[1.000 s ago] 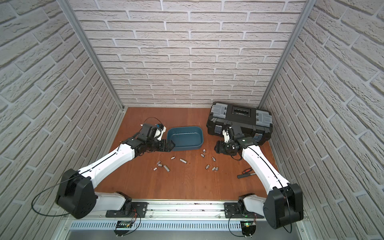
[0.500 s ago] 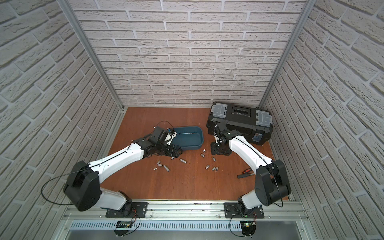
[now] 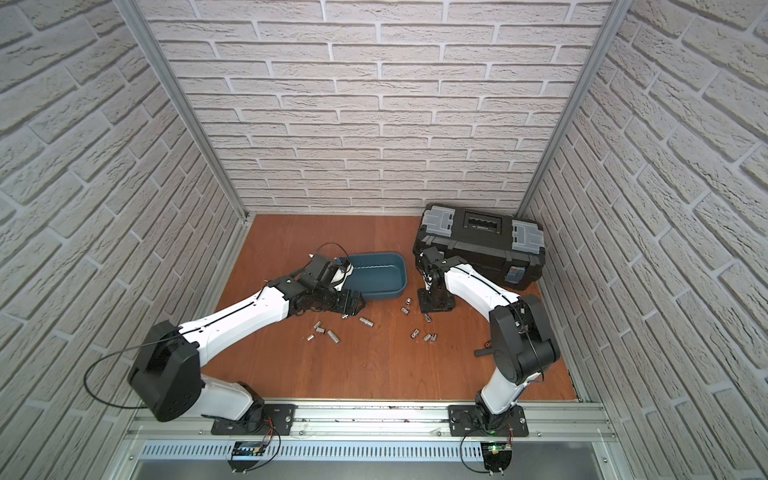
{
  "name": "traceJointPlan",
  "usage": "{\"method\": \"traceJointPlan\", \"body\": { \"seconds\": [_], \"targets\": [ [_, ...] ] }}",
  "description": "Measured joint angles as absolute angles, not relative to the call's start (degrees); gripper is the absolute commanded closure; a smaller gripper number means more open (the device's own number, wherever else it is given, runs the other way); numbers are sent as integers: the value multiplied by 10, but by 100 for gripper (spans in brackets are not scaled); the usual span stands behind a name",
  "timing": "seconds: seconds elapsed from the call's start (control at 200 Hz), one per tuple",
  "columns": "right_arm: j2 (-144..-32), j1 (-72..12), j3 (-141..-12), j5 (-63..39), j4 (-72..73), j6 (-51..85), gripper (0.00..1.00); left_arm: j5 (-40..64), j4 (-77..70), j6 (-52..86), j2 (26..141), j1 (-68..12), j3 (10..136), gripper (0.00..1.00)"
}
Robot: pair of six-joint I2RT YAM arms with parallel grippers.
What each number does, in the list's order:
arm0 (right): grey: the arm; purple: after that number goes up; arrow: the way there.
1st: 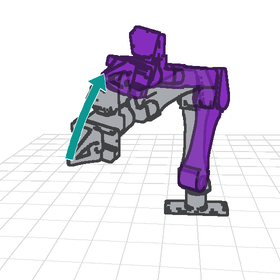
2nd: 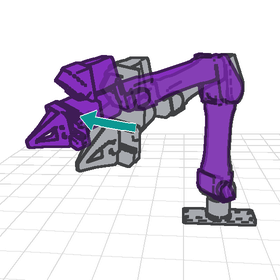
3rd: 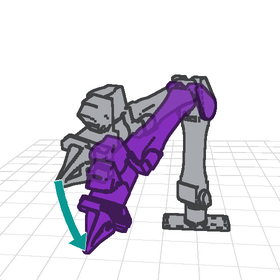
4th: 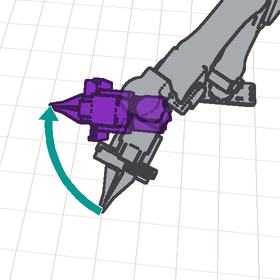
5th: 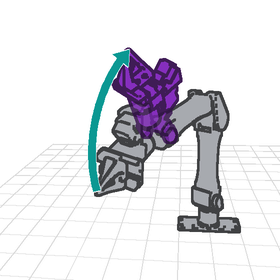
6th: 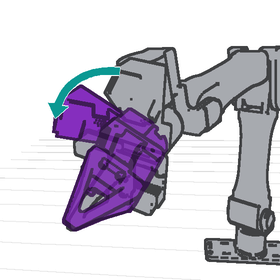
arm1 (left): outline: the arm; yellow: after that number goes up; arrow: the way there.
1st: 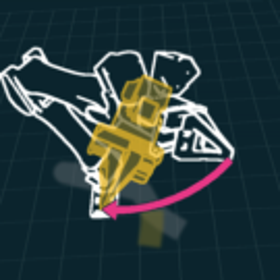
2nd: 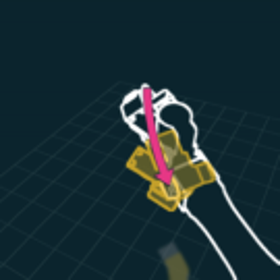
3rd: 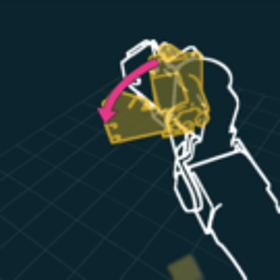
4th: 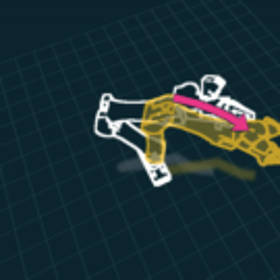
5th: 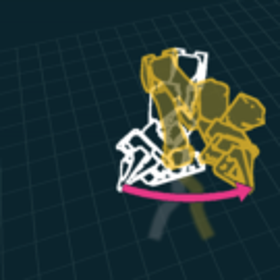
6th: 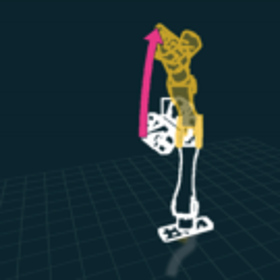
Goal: Put the socket on the desktop into the storage box
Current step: Pick up the socket head from the center of the board.
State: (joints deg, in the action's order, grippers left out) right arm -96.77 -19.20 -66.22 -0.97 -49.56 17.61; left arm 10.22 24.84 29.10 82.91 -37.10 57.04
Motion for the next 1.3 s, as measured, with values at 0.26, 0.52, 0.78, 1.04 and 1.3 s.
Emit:
{"method": "traceJointPlan", "body": {
  "seconds": [0.26, 0.52, 0.78, 1.04, 1.3],
  "targets": [
    [-1000, -194, -662, -11, -491, 173, 50, 96, 242, 307, 829, -374, 556, 7],
    [-1014, -194, -662, -12, -488, 171, 51, 91, 240, 312, 828, -376, 552, 7],
    [-1017, -197, -662, -12, -486, 171, 51, 88, 240, 319, 828, -376, 552, 7],
    [-1023, -197, -662, -13, -487, 169, 53, 84, 238, 327, 826, -380, 549, 7],
    [-1034, -201, -662, -14, -487, 165, 61, 82, 236, 331, 821, -381, 546, 7]
  ]
}}
